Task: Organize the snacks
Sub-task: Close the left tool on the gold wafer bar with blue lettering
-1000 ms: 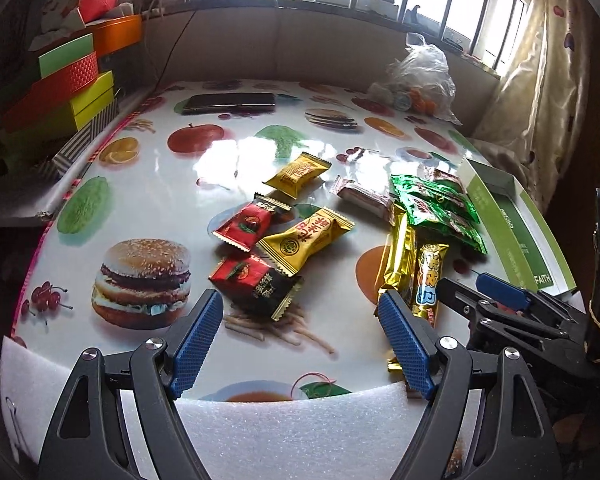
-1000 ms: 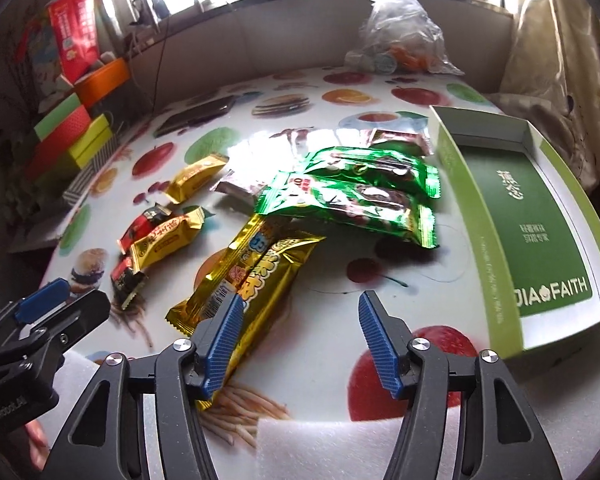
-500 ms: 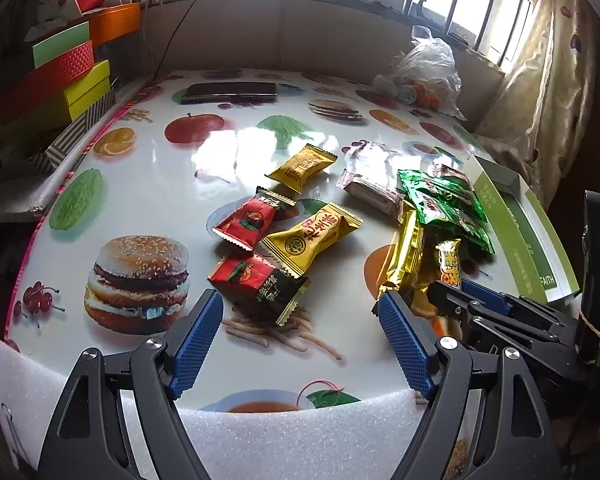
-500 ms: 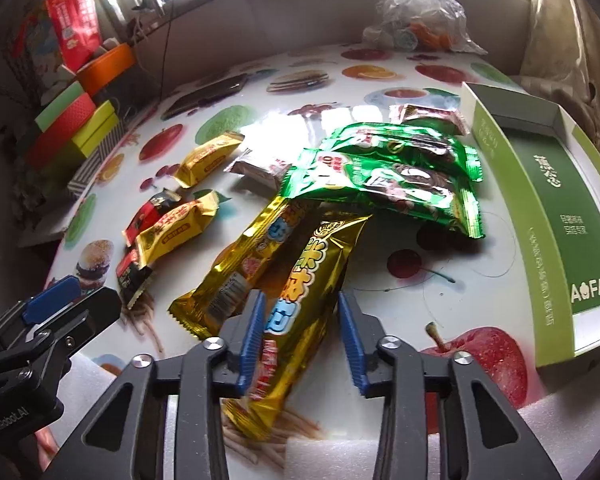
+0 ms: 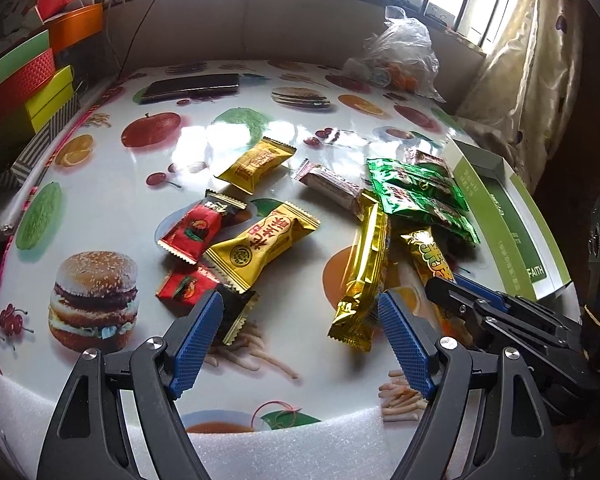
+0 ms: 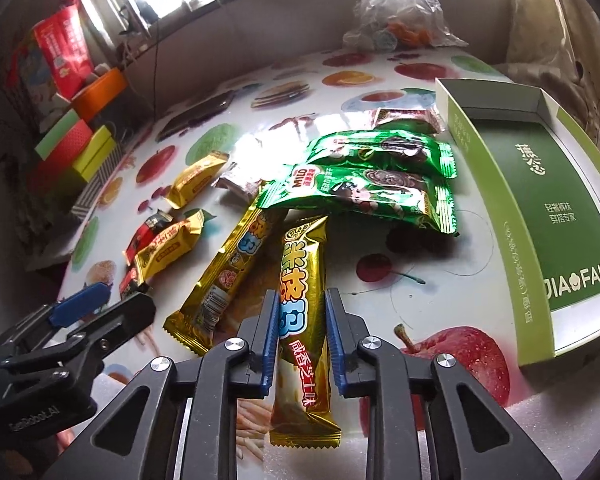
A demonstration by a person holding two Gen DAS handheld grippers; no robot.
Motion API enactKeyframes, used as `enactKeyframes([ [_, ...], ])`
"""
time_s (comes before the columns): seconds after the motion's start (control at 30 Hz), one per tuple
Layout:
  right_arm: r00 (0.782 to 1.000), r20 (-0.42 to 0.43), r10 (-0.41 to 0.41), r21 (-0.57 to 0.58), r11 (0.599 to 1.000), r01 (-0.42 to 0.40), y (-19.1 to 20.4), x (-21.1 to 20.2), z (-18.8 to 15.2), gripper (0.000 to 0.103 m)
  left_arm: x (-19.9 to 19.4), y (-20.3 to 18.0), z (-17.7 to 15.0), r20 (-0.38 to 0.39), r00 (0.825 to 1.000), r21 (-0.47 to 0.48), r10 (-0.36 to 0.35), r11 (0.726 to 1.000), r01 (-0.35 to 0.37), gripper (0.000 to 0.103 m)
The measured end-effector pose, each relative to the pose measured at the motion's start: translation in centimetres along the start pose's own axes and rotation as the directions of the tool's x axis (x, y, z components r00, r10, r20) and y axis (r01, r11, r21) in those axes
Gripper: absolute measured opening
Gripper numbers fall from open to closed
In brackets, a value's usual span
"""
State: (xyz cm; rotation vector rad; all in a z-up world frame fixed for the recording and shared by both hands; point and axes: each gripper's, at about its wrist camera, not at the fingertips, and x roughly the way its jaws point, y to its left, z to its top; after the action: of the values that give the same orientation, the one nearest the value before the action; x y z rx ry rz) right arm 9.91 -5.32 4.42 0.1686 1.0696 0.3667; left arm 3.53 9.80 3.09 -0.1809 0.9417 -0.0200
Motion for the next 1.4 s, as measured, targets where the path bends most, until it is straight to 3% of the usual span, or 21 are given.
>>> enactKeyframes([
  [0.3, 0.999, 0.045, 0.003, 0.040, 0.999, -0.005, -1.4, -2.2, 0.2, 0.021, 1.7, -2.3, 1.1, -0.024, 0.999, 0.044, -0.047, 0.998, 0.048, 0.080],
  [0.6, 0.997, 0.071, -0.014, 0.060, 0.998, 0.010, -2.9, -4.3, 0.2, 0.021, 4.2, -4.0, 1.7, -0.079, 0.997, 0.105, -0.006, 0.994, 0.014, 0.074],
  [0.73, 0.997, 0.075, -0.024, 0.073, 0.997, 0.018, -3.5, -4.7, 0.4, 0.021, 5.0, -4.4, 1.7, -0.100, 0.995, 0.118, 0.004, 0.993, 0.008, 0.061],
  [0.9, 0.997, 0.071, -0.027, 0.080, 0.997, 0.021, -4.0, -4.8, 0.4, 0.021, 5.5, -4.7, 1.9, -0.107, 0.994, 0.124, 0.019, 0.992, -0.006, 0.058],
  [1.07, 0.997, 0.070, -0.023, 0.085, 0.996, 0.017, -4.2, -5.0, 0.6, 0.021, 5.7, -5.1, 2.3, -0.108, 0.993, 0.138, 0.047, 0.990, -0.032, 0.037],
  [1.4, 0.998, 0.068, -0.013, 0.094, 0.996, 0.007, -4.6, -5.1, 0.7, 0.021, 5.3, -5.5, 2.4, -0.110, 0.993, 0.129, 0.048, 0.991, -0.033, 0.026],
])
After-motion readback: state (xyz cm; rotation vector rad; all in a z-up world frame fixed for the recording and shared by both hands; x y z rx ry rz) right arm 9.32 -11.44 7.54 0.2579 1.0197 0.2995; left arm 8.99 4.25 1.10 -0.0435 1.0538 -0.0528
